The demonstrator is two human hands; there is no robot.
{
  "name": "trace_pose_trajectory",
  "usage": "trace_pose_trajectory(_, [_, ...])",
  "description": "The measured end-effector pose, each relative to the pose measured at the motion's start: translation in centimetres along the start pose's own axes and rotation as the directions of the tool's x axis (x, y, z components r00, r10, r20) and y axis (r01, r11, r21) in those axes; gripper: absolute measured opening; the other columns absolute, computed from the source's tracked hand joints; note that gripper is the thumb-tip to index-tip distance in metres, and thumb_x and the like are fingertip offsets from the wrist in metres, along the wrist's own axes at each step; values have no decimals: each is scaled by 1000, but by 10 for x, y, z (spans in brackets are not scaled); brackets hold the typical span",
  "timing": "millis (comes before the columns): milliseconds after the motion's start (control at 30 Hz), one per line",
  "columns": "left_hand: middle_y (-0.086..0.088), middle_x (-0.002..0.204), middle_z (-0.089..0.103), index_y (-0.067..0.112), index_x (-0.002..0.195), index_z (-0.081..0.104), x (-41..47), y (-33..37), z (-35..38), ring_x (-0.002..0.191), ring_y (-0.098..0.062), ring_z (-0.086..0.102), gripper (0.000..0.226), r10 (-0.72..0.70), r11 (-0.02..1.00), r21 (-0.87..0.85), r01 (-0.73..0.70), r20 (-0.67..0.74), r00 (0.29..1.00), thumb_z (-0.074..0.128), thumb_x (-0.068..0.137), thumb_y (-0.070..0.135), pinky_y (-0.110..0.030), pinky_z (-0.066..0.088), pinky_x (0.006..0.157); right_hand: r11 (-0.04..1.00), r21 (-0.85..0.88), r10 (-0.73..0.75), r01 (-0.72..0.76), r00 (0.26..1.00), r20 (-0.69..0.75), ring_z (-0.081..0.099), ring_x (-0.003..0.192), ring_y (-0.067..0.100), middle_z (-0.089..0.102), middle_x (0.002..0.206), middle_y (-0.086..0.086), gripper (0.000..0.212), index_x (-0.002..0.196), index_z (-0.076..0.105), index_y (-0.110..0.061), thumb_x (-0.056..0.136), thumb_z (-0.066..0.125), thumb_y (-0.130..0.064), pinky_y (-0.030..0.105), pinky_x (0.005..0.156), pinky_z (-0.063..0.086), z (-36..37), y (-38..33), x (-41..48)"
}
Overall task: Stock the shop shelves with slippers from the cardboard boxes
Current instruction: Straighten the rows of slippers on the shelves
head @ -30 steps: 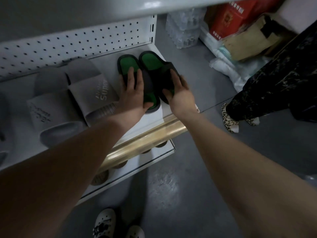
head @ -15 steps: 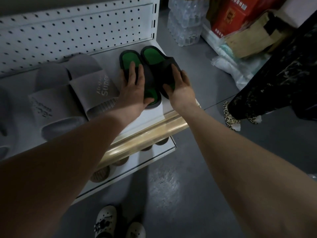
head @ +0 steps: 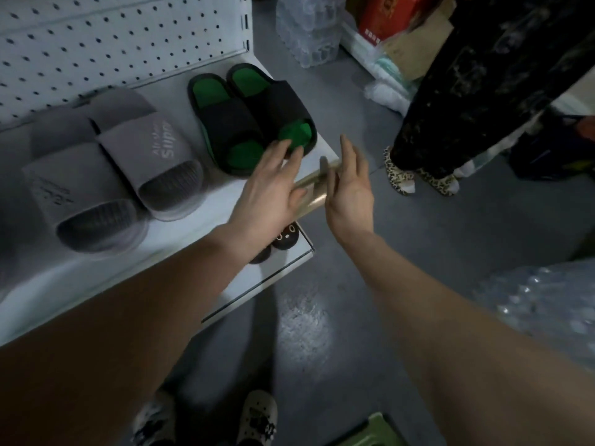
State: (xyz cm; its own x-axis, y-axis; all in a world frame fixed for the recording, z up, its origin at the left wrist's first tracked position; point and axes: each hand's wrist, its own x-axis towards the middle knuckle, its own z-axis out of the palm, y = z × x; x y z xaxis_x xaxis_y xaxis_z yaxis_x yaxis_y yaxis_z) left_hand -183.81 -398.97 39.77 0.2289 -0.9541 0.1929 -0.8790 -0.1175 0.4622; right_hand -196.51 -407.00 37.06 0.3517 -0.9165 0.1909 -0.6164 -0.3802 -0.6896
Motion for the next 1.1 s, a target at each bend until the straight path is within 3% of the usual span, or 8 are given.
trace_pose_trajectory(167, [-12,155,32,7,146,39,-27,28,27,145,-27,26,60,125,989,-84,-121,50,991,63,91,13,-34,22,117,995,-86,45,-44,999,8,43,135,33,31,154,14,53,153,27,-17,103,44,-17,43,102,46,-10,28,-59])
trace_pose_trajectory(400, [-13,145,46,6,141,46,-83,5,72,137,-28,41,58,274,959,-115,-258,154,949,67,87,8,-37,34,113,977,-153,154,-146,987,41,40,136,33,34,152,16,56,154,27,-14,102,47,-18,43,107,42,21,58,-128])
trace_pose_trajectory(533, [-10,142,47,8,137,49,-109,-38,105,135,-27,41,57,251,967,-100,-233,240,938,68,83,7,-38,36,111,972,-139,195,-189,980,32,46,129,34,39,147,16,56,152,30,-12,100,49,-17,43,105,43,67,74,-153])
trace_pose_trajectory(633, [-9,144,44,9,140,46,-117,-79,128,137,-27,36,60,241,970,-38,-240,269,933,68,84,9,-34,28,114,975,-118,196,-190,980,35,47,127,35,42,145,17,55,151,31,-12,99,51,-17,44,105,43,106,87,-158])
trace_pose_trajectory(733, [-11,148,40,12,144,42,-119,-121,152,140,-29,32,63,169,982,32,-185,267,949,67,86,13,-40,30,116,979,-100,183,-178,982,42,48,125,32,43,143,14,57,151,32,-16,98,53,-18,41,102,43,149,103,-152])
trace_pose_trajectory(933, [-6,158,20,18,152,26,-110,-200,212,147,-24,16,74,-1,993,113,-28,250,968,64,89,24,-37,19,119,982,-88,174,-168,983,67,44,129,33,41,144,12,63,151,31,-19,94,58,-16,43,106,42,230,148,-131])
trace_pose_trajectory(1100, [-2,159,13,21,153,19,-99,-245,266,146,-21,15,81,-108,990,114,89,179,978,66,87,30,-36,23,115,984,-106,153,-146,986,61,39,135,32,31,152,9,65,153,26,-24,96,56,-20,44,112,38,284,188,-116])
